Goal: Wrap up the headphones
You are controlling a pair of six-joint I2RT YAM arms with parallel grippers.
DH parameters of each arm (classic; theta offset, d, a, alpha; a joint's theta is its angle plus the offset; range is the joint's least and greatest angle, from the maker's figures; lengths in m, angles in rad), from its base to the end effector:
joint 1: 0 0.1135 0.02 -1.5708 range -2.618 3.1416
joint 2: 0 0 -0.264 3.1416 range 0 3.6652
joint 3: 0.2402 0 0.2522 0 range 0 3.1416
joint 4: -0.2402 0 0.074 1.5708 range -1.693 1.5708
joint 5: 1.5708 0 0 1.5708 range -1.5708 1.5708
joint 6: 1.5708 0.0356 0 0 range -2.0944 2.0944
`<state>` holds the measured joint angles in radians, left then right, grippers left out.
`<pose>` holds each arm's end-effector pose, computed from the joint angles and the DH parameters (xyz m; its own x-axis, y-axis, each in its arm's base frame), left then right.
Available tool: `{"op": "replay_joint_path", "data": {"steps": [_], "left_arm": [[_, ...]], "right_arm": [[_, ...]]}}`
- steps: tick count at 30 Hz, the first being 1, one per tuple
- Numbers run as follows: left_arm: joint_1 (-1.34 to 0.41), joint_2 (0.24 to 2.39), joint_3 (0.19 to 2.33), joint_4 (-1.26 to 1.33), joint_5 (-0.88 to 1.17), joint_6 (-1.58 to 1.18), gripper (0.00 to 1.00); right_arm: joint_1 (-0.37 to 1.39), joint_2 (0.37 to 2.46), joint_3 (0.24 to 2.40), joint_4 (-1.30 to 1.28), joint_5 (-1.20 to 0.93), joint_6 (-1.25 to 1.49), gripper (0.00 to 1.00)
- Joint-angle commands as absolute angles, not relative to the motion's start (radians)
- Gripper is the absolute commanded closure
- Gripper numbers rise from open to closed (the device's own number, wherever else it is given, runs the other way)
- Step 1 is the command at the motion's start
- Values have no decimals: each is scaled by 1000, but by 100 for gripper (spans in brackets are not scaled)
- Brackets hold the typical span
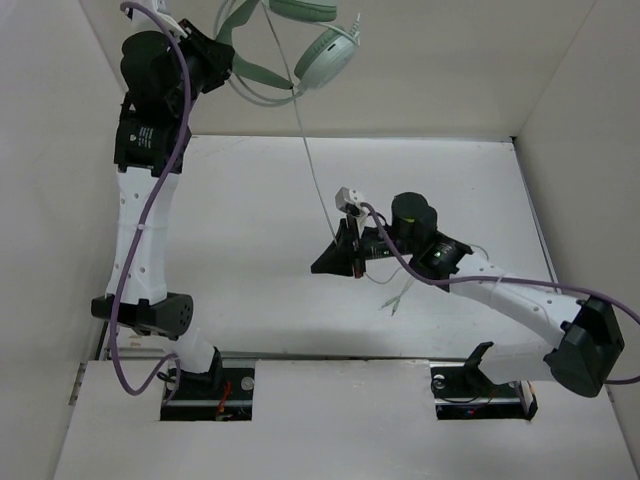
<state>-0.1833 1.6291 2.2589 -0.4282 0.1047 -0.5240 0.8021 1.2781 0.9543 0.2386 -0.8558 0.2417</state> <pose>0.2994 -0.0593 0.5917 0.0294 -0.5115 -0.8588 0.3426 0.8122 -0.4721 0.1838 0.2287 0.3369 -0.2954 -0.0797 -0.9520 -0.9512 -0.0679 0.3009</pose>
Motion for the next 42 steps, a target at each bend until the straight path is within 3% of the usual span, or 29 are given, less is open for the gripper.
{"op": "replay_joint_path", "data": {"steps": [1, 7, 11, 17, 23, 31, 42], "left_arm": [[-205, 1548, 2231, -354, -84, -474, 100], [-257, 1508, 2108, -328, -282, -273, 100], [-326, 1482, 1985, -259, -411, -92, 100], [-413, 1430, 1795, -259, -431, 41, 100], [-516, 1391, 1701, -340, -373, 173, 100], [-587, 1335, 1681, -434, -229, 201, 100], [-662, 1287, 1698, -508, 17, 172, 100]], "right_arm": [[812, 1279, 1069, 70, -816, 69, 97], [785, 1284, 1303, -263, -606, -317, 100], [847, 1331, 1482, -475, -334, -708, 100], [863, 1384, 1601, -367, 18, -1098, 100], [817, 1437, 1603, -142, 237, -1416, 100], [642, 1496, 1654, -25, 298, -1436, 100], [492, 1503, 1707, -161, 157, -1086, 90]]}}
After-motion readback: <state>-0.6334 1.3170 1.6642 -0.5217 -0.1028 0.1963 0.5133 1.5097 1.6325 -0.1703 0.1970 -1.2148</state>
